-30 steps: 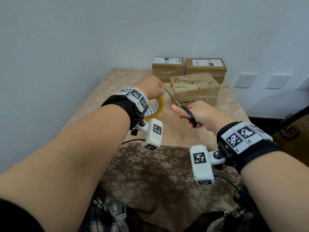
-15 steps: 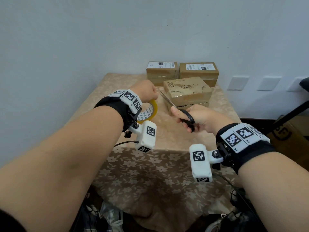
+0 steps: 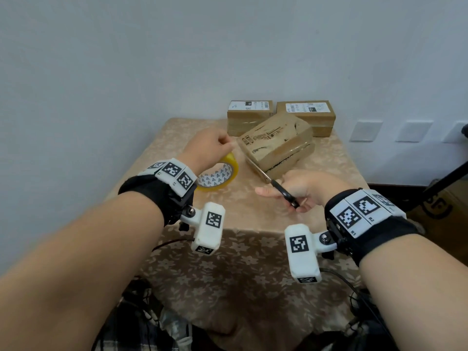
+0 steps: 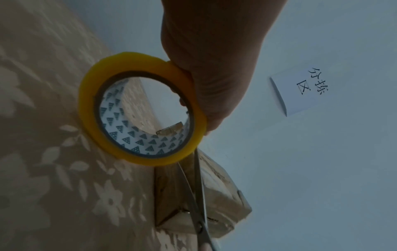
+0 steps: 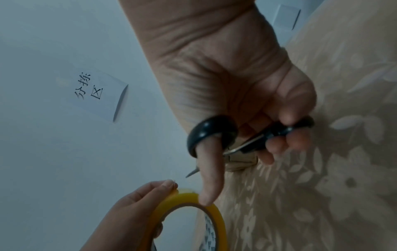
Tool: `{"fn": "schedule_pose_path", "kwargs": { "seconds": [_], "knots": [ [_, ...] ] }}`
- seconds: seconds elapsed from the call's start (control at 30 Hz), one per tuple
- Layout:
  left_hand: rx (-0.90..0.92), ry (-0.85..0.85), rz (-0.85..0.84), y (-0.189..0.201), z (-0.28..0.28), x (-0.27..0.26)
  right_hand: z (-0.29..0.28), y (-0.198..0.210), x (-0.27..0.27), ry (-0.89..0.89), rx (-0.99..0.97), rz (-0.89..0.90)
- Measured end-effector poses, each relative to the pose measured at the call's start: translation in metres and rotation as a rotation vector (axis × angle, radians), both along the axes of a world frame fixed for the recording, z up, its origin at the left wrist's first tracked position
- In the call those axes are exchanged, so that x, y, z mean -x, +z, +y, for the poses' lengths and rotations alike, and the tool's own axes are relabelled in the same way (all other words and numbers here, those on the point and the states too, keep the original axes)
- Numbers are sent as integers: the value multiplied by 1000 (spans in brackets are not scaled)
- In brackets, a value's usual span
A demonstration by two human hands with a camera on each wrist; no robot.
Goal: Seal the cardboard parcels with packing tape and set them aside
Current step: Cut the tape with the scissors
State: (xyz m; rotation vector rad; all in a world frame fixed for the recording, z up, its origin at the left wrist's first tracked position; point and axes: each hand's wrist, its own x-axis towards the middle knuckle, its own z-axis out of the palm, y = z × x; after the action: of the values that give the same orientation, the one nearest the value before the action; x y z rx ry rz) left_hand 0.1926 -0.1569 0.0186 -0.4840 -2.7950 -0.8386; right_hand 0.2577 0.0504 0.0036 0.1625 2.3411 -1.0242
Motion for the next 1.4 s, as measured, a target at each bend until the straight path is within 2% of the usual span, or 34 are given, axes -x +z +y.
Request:
{"fn": "schedule_pose_path", "kwargs": {
  "seconds": [0.07,0.2,0.33,0.43,0.77,0.93,1.17,1.3,1.4],
  "knots": [
    [52,-98,25,5,2,-1,0,1,2,25,-111,81],
    [343,-268,42,24,21,5,6,7,3,74,-363,203],
    [601,-336,28,27,37,16,17,11,3,125,-596,253],
    [670,-374,29,24,47,22,29,8,4,174,-690,279],
    [512,-403,66,15,56,31,48,-7,8,234,-605,278],
    [590,-330,46,20,60,34,53,-7,10,184,-634,342],
    [694,-376,-68,26,75,47,74,-12,13,189,-645,434],
    [653,-387,-89,24,79,45,80,-16,5,212,-471,332],
    [622,-380,-116,20,79,47,80,-16,2,219,-466,309]
  ]
}}
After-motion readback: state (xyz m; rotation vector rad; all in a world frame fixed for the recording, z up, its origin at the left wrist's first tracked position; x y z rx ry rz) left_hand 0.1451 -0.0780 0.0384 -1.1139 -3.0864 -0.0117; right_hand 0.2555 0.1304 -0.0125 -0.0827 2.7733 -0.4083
